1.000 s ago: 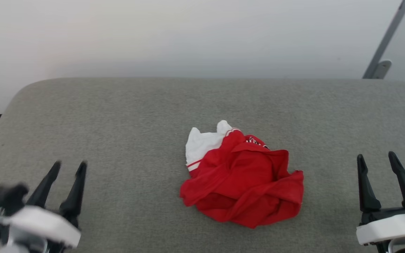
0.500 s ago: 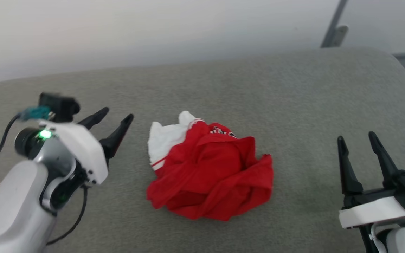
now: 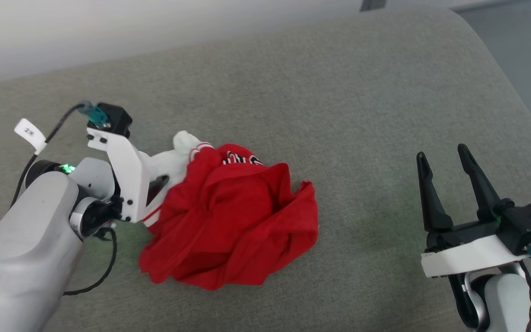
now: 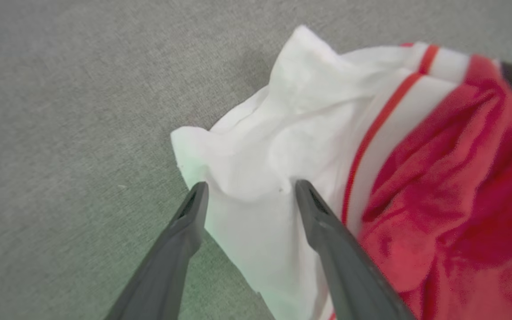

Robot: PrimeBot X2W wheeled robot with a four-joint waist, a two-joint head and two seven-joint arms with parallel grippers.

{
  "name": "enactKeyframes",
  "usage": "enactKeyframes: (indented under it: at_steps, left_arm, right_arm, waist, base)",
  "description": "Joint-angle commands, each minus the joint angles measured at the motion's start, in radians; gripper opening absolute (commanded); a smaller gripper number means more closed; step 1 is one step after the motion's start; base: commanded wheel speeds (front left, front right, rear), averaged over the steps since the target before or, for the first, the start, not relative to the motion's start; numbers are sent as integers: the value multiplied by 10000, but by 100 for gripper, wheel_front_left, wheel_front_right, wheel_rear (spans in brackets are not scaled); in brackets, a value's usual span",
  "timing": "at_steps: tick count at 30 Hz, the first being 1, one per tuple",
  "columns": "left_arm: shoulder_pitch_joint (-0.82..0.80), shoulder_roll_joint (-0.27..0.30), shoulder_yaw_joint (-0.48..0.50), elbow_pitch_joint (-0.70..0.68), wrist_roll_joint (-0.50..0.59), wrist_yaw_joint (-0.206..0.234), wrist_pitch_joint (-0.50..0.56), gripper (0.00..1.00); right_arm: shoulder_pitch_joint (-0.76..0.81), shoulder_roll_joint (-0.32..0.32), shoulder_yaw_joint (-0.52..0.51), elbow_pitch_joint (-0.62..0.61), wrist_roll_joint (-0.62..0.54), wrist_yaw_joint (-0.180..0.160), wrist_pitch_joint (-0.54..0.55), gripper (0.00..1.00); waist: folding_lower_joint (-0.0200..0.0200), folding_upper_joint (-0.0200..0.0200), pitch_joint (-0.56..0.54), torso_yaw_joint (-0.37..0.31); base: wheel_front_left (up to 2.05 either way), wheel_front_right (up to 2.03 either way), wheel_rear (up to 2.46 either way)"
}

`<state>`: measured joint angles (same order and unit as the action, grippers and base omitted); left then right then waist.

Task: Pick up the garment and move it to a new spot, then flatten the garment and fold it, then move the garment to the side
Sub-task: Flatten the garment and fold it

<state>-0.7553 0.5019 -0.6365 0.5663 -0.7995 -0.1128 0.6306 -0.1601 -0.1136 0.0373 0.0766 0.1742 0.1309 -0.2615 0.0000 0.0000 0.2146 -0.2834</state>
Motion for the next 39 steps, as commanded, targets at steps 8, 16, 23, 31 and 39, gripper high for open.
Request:
enactKeyframes:
  at_steps: [8,16,23,31,39]
  left_arm:
    - [-312,-447,-406,1750,63,612,1248,0]
    - [-658,-159,119,1644,-283,878,1044,0]
    - [-333,1121,879,465,-458,1739,920,0]
    - [1286,2751,1679,-883,-829,3177,1328,0]
    - [2798,2789,2001,-1313,-1528,3920,1536,24]
  right_arm:
    - [-310,148,-8,-58,-43,-3,-55,100]
    - [-246,75,-292,-139,-134,-3,-55,100]
    - [-87,21,-550,-249,-179,-3,-55,100]
    - [-61,18,-582,-285,-203,-3,-55,100]
    - [-141,-29,-497,-238,-202,-3,-55,100]
  waist:
    - [0,0,541,-334]
    - [0,0,552,31]
    - [0,0,460,564]
    - [0,0,467,953]
    - [0,0,419,1164]
  base:
    - [0,0,0]
    - [0,0,0]
    - [0,0,0]
    - [0,0,0]
    - [0,0,0]
